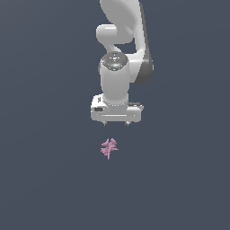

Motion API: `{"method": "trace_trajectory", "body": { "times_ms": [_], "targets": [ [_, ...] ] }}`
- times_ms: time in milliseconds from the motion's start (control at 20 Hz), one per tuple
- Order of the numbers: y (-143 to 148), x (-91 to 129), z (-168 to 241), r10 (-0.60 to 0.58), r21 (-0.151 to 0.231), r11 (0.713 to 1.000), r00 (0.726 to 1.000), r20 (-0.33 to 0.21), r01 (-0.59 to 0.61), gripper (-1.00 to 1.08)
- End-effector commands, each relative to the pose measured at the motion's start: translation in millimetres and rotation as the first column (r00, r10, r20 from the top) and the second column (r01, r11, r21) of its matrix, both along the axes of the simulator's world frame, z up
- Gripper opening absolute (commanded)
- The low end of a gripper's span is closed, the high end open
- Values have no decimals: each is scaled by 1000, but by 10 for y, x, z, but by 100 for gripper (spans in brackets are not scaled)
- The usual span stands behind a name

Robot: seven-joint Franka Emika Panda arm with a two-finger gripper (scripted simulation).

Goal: Pick up the object and move it to a goal position.

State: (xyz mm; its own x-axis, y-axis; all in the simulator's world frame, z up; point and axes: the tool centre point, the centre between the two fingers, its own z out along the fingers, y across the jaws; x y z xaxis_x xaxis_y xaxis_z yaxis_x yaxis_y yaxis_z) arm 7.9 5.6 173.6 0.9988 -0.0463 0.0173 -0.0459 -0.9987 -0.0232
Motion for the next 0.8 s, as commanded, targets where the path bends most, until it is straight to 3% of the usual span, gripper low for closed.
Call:
{"method": "trace_trajectory", "body": {
  "times_ms": [0,450,750],
  "targets": [
    [0,0,0,0,0,1000,1000,0,0,100],
    [267,-57,29,77,-10,997,997,-6,-77,100],
    [261,-51,25,71,-10,997,997,-6,-71,100]
  ]
}}
